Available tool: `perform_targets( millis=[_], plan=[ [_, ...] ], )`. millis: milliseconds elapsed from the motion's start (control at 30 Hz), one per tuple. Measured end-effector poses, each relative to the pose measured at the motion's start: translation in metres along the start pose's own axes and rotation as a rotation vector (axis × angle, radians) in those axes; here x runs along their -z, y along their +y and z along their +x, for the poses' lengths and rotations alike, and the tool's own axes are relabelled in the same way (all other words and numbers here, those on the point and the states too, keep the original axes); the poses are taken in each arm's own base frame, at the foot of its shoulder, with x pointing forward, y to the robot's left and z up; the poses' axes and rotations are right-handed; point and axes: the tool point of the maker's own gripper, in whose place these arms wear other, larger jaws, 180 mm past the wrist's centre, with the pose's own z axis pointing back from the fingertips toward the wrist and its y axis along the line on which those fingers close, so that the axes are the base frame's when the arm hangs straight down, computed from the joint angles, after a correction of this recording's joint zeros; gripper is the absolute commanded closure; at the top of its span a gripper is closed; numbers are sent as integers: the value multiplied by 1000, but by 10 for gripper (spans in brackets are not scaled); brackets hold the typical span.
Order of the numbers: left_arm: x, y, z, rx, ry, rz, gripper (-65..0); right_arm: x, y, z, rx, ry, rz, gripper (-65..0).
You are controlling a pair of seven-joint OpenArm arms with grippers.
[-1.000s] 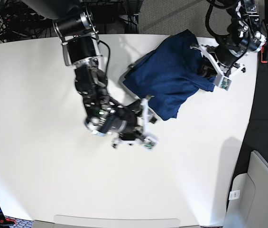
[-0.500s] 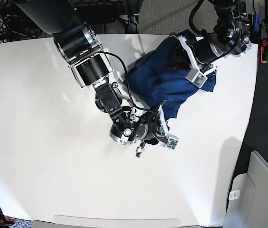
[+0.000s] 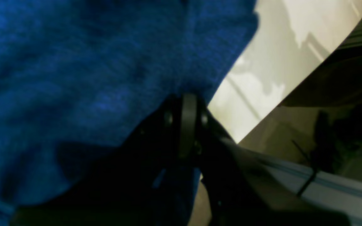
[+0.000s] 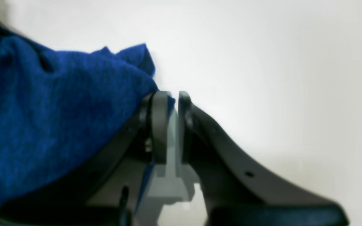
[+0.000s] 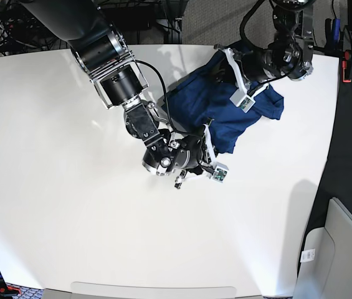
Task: Fold the T-shirt properly
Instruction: 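Hold the bundle with both grippers and flatten it into a square, then grasp the bundle corners with both grippers and lift slightly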
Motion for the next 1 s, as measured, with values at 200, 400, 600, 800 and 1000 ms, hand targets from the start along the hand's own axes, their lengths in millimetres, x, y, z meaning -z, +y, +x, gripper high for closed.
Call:
perform_targets(
  millis=[200,400,600,800,1000],
  plan=[
    [-10,33,4,5,6,32,-14,-3,6,-11,3,69,-6,-47],
    [-27,62,5,19,-12,95,-14,-27,4,-43,-23,126,-50,-47],
    [-33,90,15,109,18,212,-14,-53,5,-69,-52,208,-107,-47],
    [-38,108,29,149,30,292,-14,-79,13,-83,-89,230,-152,-46],
    [-64,104,26,256,126,380,-14,-90,-17,-55,-58,167,-232,-46]
  ],
)
